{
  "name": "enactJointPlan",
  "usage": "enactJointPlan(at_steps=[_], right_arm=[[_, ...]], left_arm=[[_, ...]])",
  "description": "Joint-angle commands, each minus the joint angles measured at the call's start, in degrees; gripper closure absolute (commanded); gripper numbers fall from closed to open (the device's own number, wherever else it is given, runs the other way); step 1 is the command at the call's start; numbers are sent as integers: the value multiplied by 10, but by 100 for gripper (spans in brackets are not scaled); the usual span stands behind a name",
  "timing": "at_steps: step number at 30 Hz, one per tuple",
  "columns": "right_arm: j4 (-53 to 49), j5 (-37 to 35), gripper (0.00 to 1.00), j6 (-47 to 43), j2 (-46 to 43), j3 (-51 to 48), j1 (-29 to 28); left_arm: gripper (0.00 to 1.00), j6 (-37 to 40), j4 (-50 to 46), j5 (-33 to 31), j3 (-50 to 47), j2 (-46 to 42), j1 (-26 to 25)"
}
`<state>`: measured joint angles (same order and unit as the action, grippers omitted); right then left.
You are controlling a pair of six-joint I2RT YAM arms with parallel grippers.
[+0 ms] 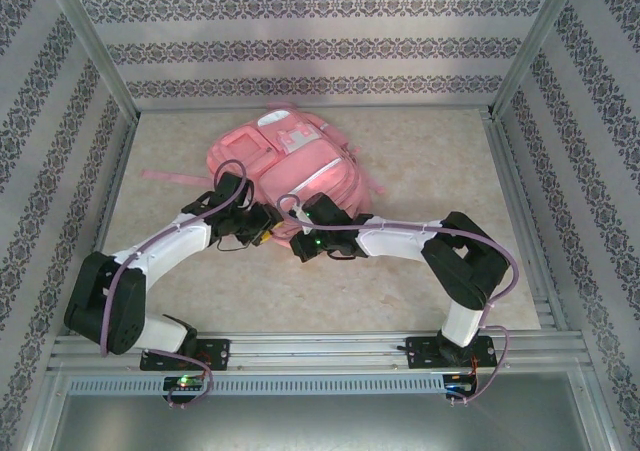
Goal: Pack books, pencil case, and school supplies into a backpack
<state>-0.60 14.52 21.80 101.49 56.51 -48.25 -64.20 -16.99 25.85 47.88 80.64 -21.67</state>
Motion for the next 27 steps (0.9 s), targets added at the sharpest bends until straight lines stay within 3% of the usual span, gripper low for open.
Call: enactJointPlan(at_steps=[1, 9, 27], right_arm=[[12, -2, 100, 14, -16, -12, 2], [13, -7, 100, 16, -17, -17, 3], [20, -9, 100, 29, -16, -23, 11]], left_arm=[[60, -25, 52, 12, -2, 13, -10], [70, -29, 51, 20, -4, 19, -20], [69, -1, -15, 48, -4, 4, -27]])
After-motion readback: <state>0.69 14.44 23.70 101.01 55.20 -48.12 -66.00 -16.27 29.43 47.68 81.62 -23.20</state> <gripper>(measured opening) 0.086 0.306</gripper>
